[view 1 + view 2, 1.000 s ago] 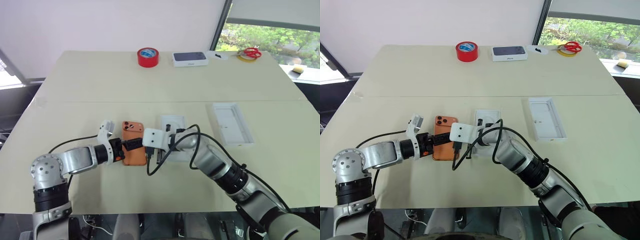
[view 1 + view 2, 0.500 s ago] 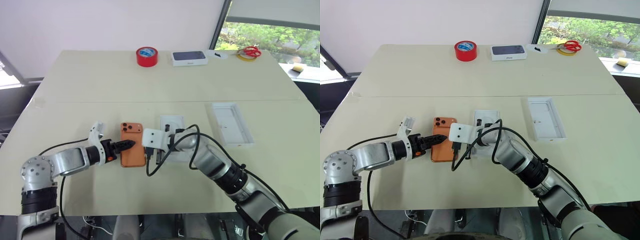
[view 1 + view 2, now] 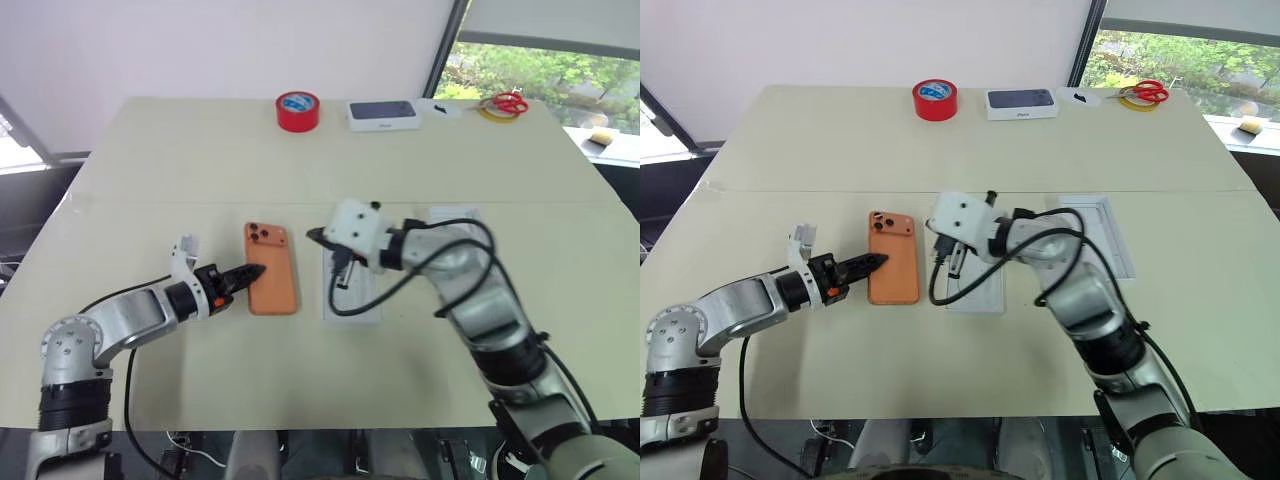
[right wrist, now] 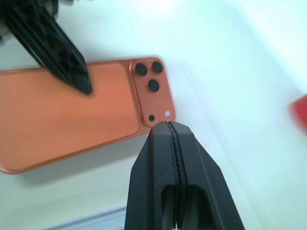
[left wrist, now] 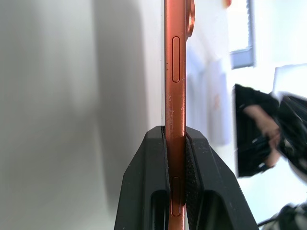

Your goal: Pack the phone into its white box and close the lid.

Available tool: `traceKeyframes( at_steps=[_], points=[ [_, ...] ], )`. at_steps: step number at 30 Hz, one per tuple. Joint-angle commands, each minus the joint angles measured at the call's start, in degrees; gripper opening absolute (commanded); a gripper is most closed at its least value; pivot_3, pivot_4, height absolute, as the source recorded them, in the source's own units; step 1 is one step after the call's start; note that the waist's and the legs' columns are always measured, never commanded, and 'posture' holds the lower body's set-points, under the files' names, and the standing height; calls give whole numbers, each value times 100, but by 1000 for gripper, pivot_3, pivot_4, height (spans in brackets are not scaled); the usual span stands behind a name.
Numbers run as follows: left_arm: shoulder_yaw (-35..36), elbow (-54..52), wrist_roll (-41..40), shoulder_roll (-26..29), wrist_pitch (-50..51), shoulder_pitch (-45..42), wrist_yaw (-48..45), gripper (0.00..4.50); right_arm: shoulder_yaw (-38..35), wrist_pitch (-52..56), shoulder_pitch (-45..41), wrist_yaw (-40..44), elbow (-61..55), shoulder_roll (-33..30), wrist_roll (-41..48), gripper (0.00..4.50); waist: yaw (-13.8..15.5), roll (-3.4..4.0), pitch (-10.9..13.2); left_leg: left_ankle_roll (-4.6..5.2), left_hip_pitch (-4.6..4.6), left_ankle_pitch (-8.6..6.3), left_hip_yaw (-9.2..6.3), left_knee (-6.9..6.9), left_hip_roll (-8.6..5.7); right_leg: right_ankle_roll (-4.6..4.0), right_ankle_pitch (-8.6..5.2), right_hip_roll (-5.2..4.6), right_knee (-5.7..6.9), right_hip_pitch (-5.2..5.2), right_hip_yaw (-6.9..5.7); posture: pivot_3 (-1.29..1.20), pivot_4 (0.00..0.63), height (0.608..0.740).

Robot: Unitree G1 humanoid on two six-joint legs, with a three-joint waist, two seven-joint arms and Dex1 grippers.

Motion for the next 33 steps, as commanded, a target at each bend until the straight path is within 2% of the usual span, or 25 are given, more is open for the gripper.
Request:
traceKeyframes(
  at_steps=[1,5,8,12,21,26,28,30,33],
  points=[
    [-438,-361,-356,-487,-398,-441,260,11,-1226,608,683,364,-691,-386,1047,0,74,-5,3,4,-1,-2,-2,1,-3,0,0,-1,-3,5,-1,0,150,730],
    [-1064,-300,-105,-837,-509,-728,537,11,-2061,706,1588,426,-912,-961,1450,0,32,-6,4,21,-4,-10,-2,13,-8,1,1,-3,-7,11,0,0,150,730],
    [-1486,65,385,-1238,-538,-989,533,11,-2592,671,2441,435,-1153,-1313,1579,0,57,-7,5,21,3,-10,-7,5,-6,1,0,5,-6,14,-2,0,150,730],
    [-1633,229,746,-1392,-427,-1107,438,11,-2727,693,2782,160,-1428,-1417,1715,0,-20,-3,7,20,4,-9,-1,5,-1,1,0,9,-4,6,5,0,150,730],
    [-1639,337,1082,-1510,-221,-1085,294,11,-2711,761,2915,-289,-1708,-1607,1952,0,60,-5,8,21,-2,-10,-8,9,-2,0,0,8,-8,7,3,0,150,730],
    [-1604,288,1068,-1406,10,-1133,57,2365,-2571,635,3000,-398,-1628,-1738,1932,0,45,-6,8,21,-2,-10,-10,8,-3,0,0,9,-8,8,1,0,150,730],
    [-1473,227,1017,-1240,69,-1144,-59,3397,-2488,608,2978,-453,-1553,-1802,1885,0,43,-5,8,20,-1,-9,-11,9,-2,0,0,10,-8,9,0,0,150,730],
    [-1300,181,1000,-998,101,-1171,-235,4248,-2294,563,2934,-545,-1410,-1943,1670,0,21,-5,8,20,0,-9,-11,9,-1,0,0,10,-7,9,0,0,150,730],
    [-1156,73,1482,-372,255,-1272,-815,4248,-1922,557,2734,-782,-1123,-2101,1333,0,14,-5,8,15,6,-6,-10,8,5,-2,0,17,-4,8,1,0,150,730]
  ],
)
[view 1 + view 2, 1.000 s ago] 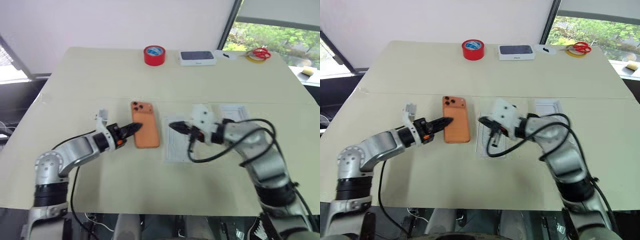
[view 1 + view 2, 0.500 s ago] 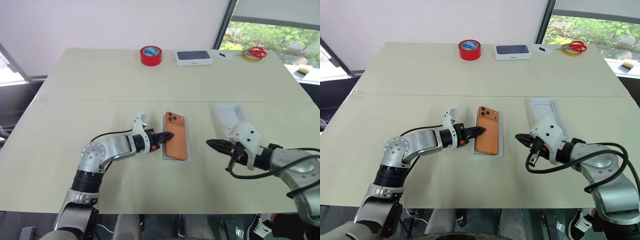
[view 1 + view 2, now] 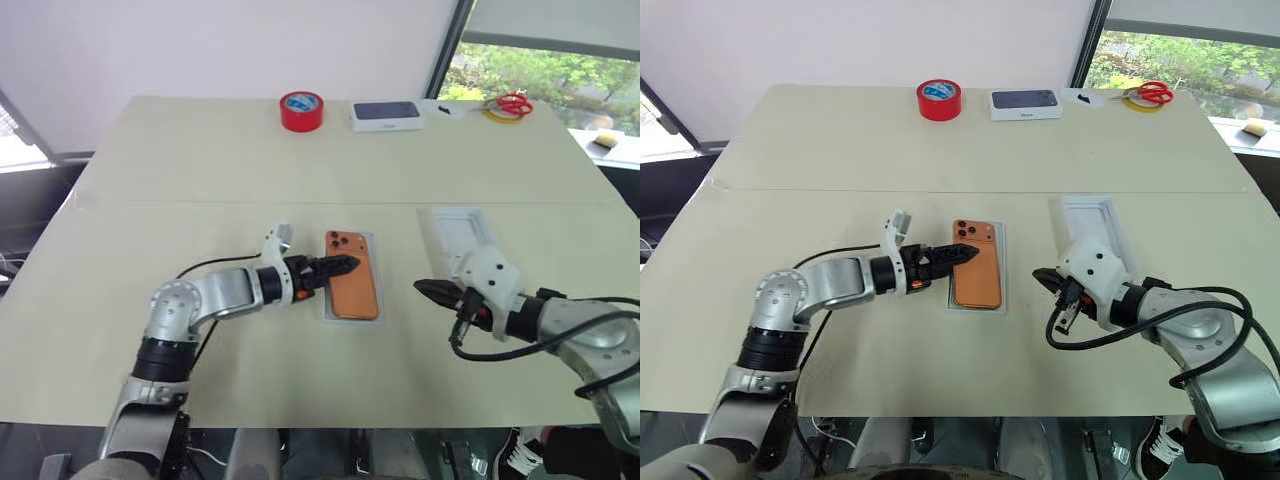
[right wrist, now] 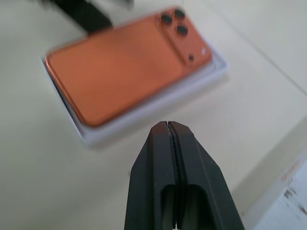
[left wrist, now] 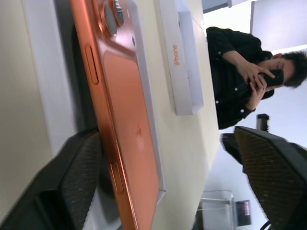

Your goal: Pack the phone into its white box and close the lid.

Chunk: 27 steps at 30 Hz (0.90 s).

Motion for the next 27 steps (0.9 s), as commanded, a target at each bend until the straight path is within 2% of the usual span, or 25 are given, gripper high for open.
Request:
traceKeyframes(
  at_steps=[1,5,6,8,13,17,21,27],
  points=[
    [256,-302,715,709,174,-196,-809,4248,314,-66,-269,-287,234,-137,-373,0,16,1,0,-2,0,1,-1,0,3,-2,1,3,0,-3,0,0,150,730],
    [99,-518,1995,1399,-100,-310,-1976,4248,774,108,-664,-481,468,-83,-578,0,44,2,1,-2,-7,0,3,-3,-1,-3,1,1,-6,-31,-1,0,150,730],
    [51,-531,2235,1466,-147,-337,-2184,4015,894,157,-752,-517,510,-65,-617,0,45,1,1,-1,-9,-1,3,-4,-4,-3,0,-3,-6,-33,-1,0,150,730],
    [-390,-712,3058,1667,-339,-380,-2721,3370,1231,261,-1011,-632,647,15,-768,0,47,1,1,0,-12,-2,5,-3,-5,-2,1,-5,-8,-35,-2,0,150,730],
    [-1543,-900,4567,1675,-522,-443,-3530,836,1966,548,-1587,-949,941,270,-1170,0,29,4,1,-2,-27,0,9,-4,-3,-2,1,-4,-4,-33,-1,0,150,730],
    [-2145,-751,5475,1385,-701,-616,-3924,836,2443,562,-1796,-1074,1241,389,-1478,0,54,3,0,-23,-44,14,14,1,-3,-1,1,-1,-3,-41,-10,0,150,730],
    [-2195,-625,5808,969,-683,-799,-4293,836,2675,542,-1870,-1064,1317,516,-1599,0,37,3,0,-16,-43,10,13,6,-3,0,1,-3,-1,-37,-8,0,150,730],
    [-2434,-689,6025,469,-460,-1014,-4952,836,2509,714,-1762,-913,1012,496,-1503,0,47,3,0,-21,-42,15,13,7,-2,1,1,0,7,-35,-9,0,150,730]
  ],
)
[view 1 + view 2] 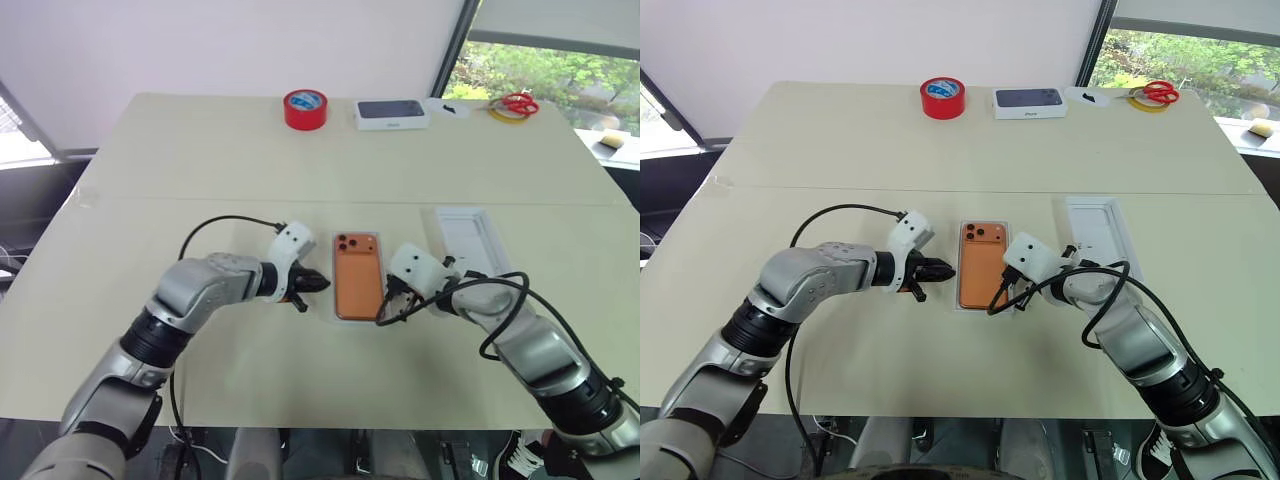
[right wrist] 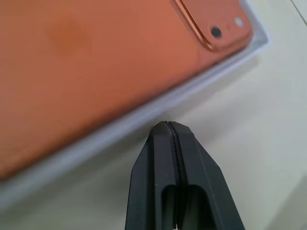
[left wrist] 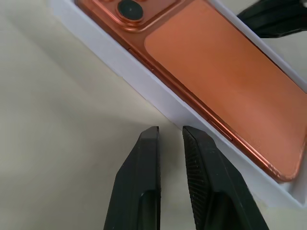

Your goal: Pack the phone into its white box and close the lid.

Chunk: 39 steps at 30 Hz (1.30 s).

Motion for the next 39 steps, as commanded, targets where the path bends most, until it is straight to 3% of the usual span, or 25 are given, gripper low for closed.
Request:
traceKeyframes(
  at_steps=[1,10,16,39],
  points=[
    [-253,-128,23,-358,149,-192,-477,836,-178,82,138,179,-440,-152,101,0,13,0,0,1,0,0,1,1,-1,0,0,-1,0,0,0,0,150,730],
    [-621,516,643,-1425,24,-706,-912,836,-1241,387,1560,611,-1518,-975,449,0,146,1,-1,12,-5,-6,-1,7,-6,2,-1,-4,1,1,-3,0,150,730],
    [-685,734,911,-1721,14,-671,-1162,836,-1939,328,2606,548,-1739,-1160,403,0,144,3,-1,24,-3,-12,-13,10,-4,2,-1,-3,1,6,-4,0,150,730],
    [-462,526,1144,-1787,289,-388,-1231,836,-1731,36,1980,354,-1171,-1131,285,0,131,4,-2,26,-1,-12,-20,28,-1,2,-1,-2,8,12,-3,0,150,730]
  ],
)
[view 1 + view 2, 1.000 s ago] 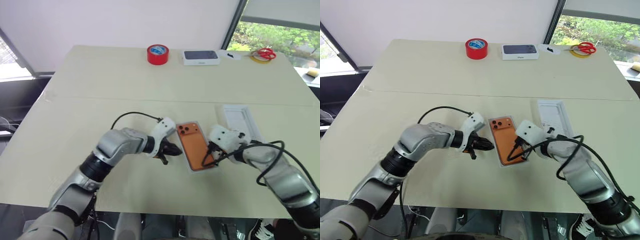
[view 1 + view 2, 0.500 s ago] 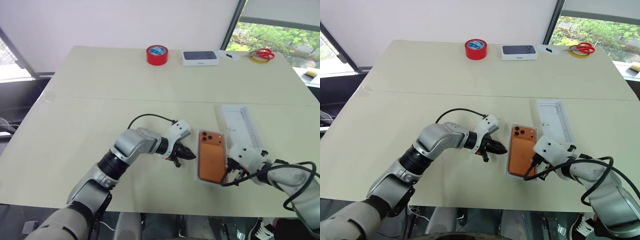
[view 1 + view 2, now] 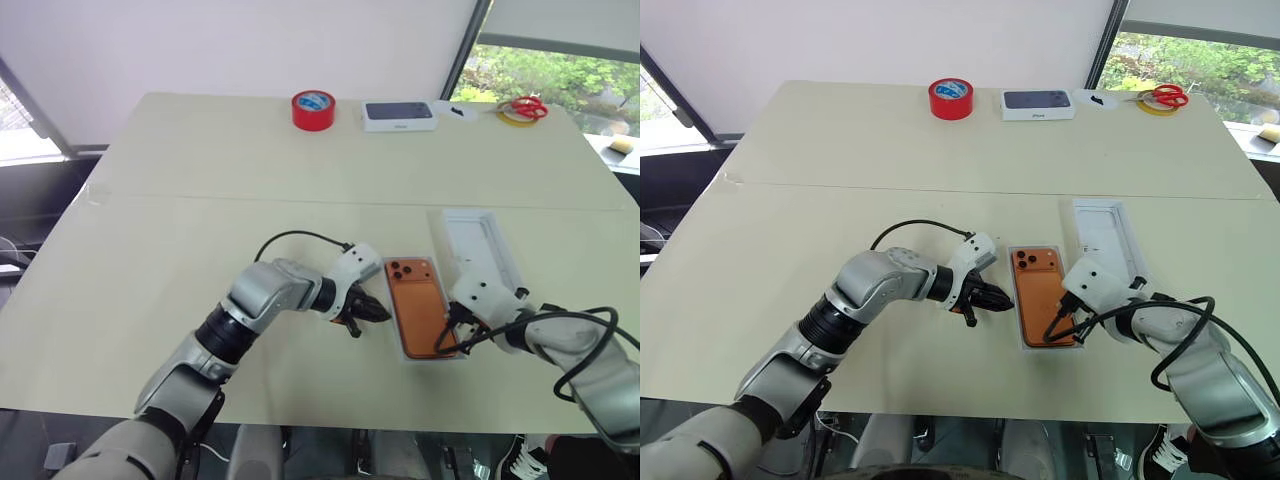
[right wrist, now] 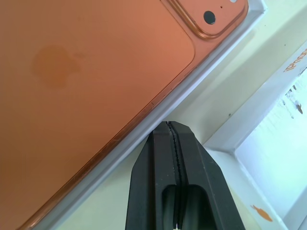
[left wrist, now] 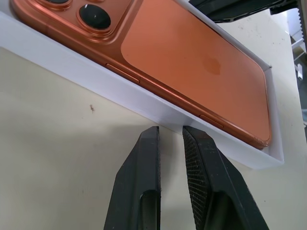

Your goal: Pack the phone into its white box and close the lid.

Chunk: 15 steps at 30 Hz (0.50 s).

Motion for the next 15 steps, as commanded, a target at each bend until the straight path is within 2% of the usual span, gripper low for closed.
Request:
traceKeyframes(
  at_steps=[1,5,6,8,11,14,15],
  points=[
    [74,-211,2,-57,-9,23,-46,836,-82,-215,14,-12,-129,-88,-50,0,0,0,0,0,0,0,0,0,0,0,0,0,0,0,0,0,150,730],
    [372,-106,-6,44,-27,-6,8,836,-724,-52,84,214,-164,-266,160,0,2,0,0,-3,0,2,1,1,0,0,0,0,1,0,0,0,150,730],
    [470,-88,-10,93,-49,-16,15,782,-992,89,61,387,-241,-269,381,251,2,0,0,-4,-1,2,1,2,0,0,0,0,2,0,0,0,150,730],
    [649,-99,-22,181,-102,-26,-3,763,-1419,330,-92,613,-368,-215,777,862,-1,0,0,-1,0,1,0,3,0,0,0,0,3,1,0,0,150,730],
    [881,-156,-13,325,-348,-13,-99,763,-1751,860,-679,504,-252,-12,1160,2380,-31,2,0,0,3,0,0,3,9,-1,1,8,7,1,1,0,150,730],
    [931,-175,173,566,-1040,72,-344,763,-1645,1580,-1445,229,170,184,1347,3898,-11,6,-3,0,4,0,0,7,13,-3,2,11,11,1,1,0,150,730],
    [862,-201,334,687,-1459,142,-472,763,-1562,1931,-1787,89,405,330,1396,3898,-18,7,-3,0,4,0,1,9,13,-3,2,11,11,2,1,0,150,730]
  ],
)
